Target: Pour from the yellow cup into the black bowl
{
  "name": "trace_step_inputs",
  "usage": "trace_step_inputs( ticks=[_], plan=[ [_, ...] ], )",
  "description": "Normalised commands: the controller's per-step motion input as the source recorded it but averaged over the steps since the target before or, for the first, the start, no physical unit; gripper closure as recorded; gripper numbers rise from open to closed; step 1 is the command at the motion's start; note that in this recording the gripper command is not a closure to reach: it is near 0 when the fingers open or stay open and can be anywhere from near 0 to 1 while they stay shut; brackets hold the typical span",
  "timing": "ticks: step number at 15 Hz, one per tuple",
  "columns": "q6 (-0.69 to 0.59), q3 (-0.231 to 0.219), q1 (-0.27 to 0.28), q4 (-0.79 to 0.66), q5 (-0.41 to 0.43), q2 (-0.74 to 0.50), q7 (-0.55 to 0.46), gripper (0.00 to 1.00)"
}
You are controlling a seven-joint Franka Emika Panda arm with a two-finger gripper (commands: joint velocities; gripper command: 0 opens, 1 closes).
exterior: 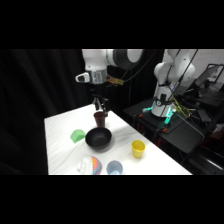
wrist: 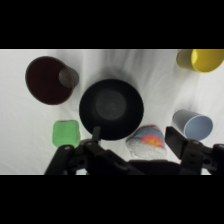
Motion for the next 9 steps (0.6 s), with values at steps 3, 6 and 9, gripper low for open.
trace_step_inputs(
  ticks=[3,6,9],
  plan=[
    [0.07,0.008,0.03,-0.14,-0.023,-0.09,0.03,0.0],
    [0.18,0.077,0.11,-0.45,-0.019,-0.36,0.09,0.0],
    [0.18,0.141,0.175,-0.41,0.087,-0.38,0.08,0.0]
  ],
)
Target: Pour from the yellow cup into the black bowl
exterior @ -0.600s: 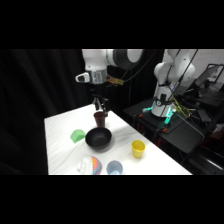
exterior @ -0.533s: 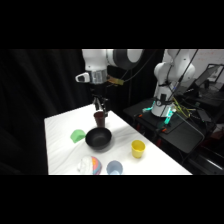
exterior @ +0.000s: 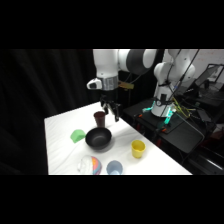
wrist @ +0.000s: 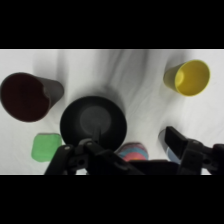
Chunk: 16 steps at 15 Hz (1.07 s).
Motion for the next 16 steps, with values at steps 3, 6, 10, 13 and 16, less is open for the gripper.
trace_step_inputs(
  ticks=[3,6,10,13,16],
  plan=[
    [0.21,0.165,0.203,-0.38,0.084,-0.37,0.11,0.0],
    [0.26,0.144,0.178,-0.4,0.094,-0.34,0.06,0.0],
    [0.31,0.117,0.151,-0.45,0.101,-0.31,-0.03,0.0],
    [0.34,0.125,0.156,-0.49,0.11,-0.32,-0.06,0.0],
    [0.32,0.119,0.145,-0.39,0.087,-0.23,-0.06,0.0]
  ],
)
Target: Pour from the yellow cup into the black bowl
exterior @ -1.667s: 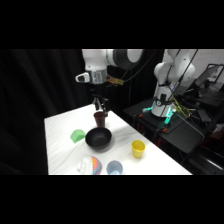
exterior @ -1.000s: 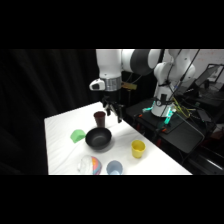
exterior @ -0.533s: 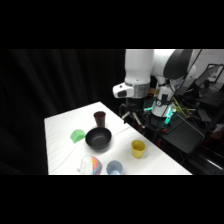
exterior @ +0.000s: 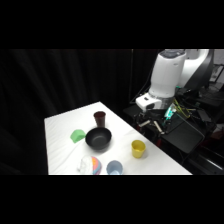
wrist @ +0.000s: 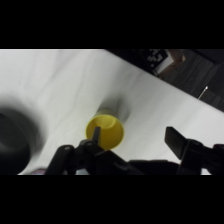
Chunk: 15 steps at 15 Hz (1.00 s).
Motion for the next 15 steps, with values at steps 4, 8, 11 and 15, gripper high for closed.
trace_step_inputs(
  ticks=[4,8,11,15],
  plan=[
    [0.4,0.033,0.128,-0.24,0.17,-0.09,-0.43,0.0],
    [0.35,0.003,0.055,-0.02,-0.001,0.12,-0.49,0.0],
    [0.3,-0.014,-0.03,0.08,-0.085,0.25,-0.35,0.0],
    [0.23,-0.053,-0.16,0.27,-0.296,0.39,-0.16,0.0]
  ],
)
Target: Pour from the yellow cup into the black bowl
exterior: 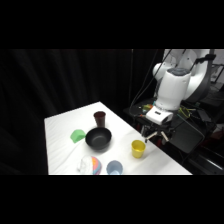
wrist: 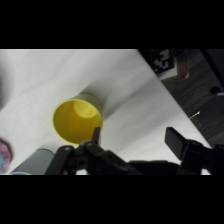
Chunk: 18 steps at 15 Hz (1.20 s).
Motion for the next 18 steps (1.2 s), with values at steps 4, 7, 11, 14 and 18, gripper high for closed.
trace_step_inputs(
  ticks=[4,7,11,14,18],
  plan=[
    [0.05,-0.056,-0.14,0.37,-0.273,0.39,-0.08,0.0],
    [-0.08,-0.004,-0.116,0.28,-0.11,0.26,-0.12,0.0],
    [-0.14,0.0,-0.113,0.16,-0.071,0.11,-0.13,0.0],
    [-0.17,0.001,-0.101,0.16,-0.043,0.1,-0.14,0.79],
    [-0.17,-0.001,-0.05,0.17,-0.041,0.09,-0.09,1.0]
  ],
)
